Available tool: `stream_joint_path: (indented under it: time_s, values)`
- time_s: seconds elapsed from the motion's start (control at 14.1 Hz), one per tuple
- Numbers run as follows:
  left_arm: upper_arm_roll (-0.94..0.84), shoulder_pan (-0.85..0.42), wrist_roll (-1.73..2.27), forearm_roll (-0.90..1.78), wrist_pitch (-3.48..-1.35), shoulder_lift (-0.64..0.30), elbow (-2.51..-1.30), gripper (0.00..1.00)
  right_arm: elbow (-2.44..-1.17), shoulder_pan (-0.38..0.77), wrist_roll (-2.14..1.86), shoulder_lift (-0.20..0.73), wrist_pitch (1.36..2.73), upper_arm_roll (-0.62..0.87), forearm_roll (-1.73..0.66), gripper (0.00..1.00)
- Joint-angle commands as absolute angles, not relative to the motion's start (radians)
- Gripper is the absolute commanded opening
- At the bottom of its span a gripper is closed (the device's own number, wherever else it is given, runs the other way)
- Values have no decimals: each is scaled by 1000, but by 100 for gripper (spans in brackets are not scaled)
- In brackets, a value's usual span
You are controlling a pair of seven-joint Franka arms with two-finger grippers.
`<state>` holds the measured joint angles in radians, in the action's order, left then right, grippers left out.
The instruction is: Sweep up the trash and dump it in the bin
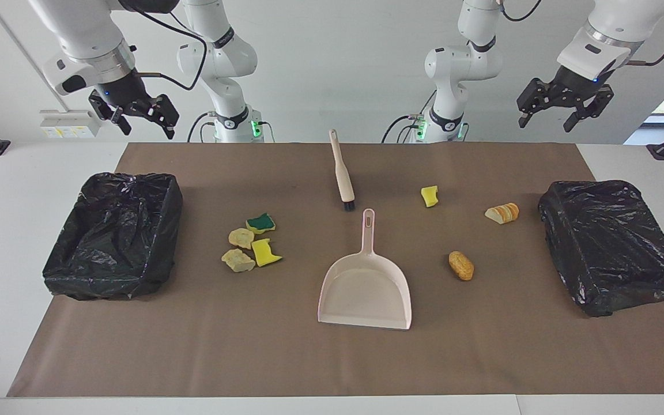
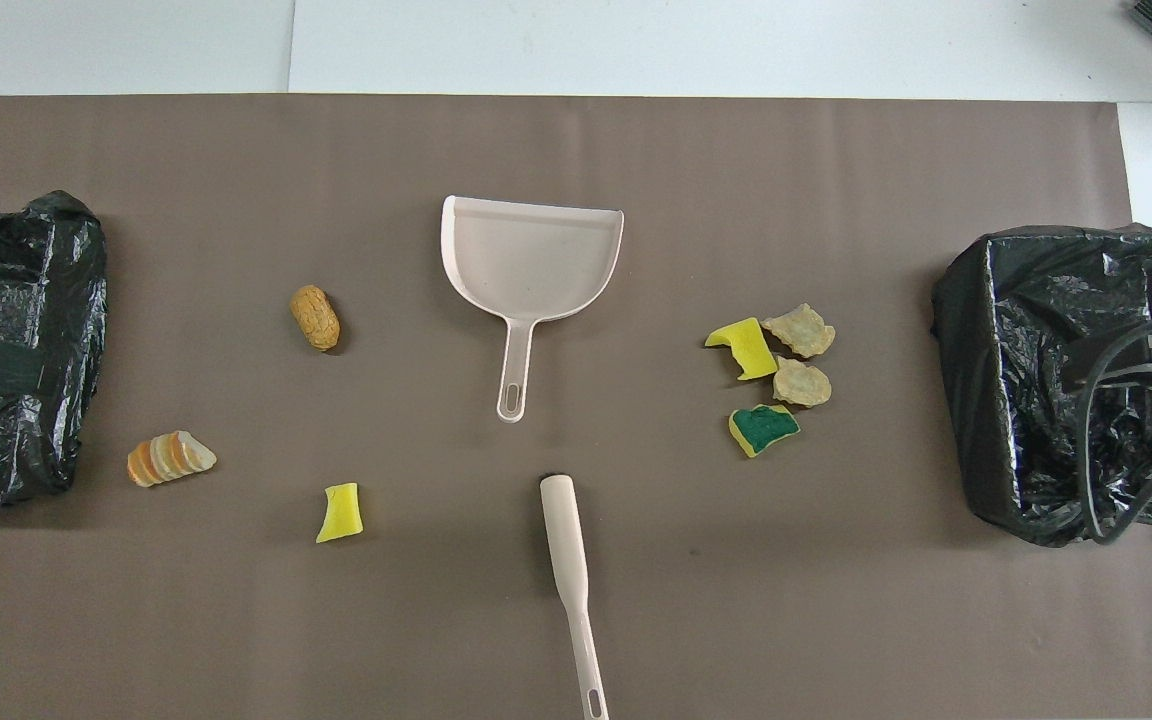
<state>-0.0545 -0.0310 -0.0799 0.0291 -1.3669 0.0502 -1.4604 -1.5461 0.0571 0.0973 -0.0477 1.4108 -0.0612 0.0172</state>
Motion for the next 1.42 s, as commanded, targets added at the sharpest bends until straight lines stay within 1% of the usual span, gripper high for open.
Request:
stream_joint_path:
  time_s: [0.0,0.28,0.5,0.64,0.78,0.92,0.99,1.13,1.35]
  values:
    - [-66,-34,-61,41,-1351,103,-1521,100,-1562,51,81,-92,1433,-48,5,100]
    - [-199,-37,76,49,-1437,270,-1780,100,-1549,52,152,-75,1440,-41,0,100]
    - [-290,-37,195,151,-1523,424,-1994,100,-1458,70,182,38,1453,-6,9,100]
    - [-368,-37,215,213,-1568,489,-2093,100,-1419,72,262,112,1546,26,-1,100]
    - [-460,-37,297,251,-1629,497,-2141,100,-1373,72,377,202,1630,57,-57,100]
    - [-558,-38,381,307,-1715,499,-2187,100,-1278,119,512,317,1686,92,-60,100]
    - [-615,-38,429,325,-1751,500,-2209,100,-1254,147,561,366,1721,95,-60,100]
    - [-691,-66,509,368,-1828,502,-2259,100,-1250,240,671,438,1837,95,-58,100]
    - [-838,-95,657,385,-2056,471,-2380,100,-1250,333,787,508,1925,95,-58,100]
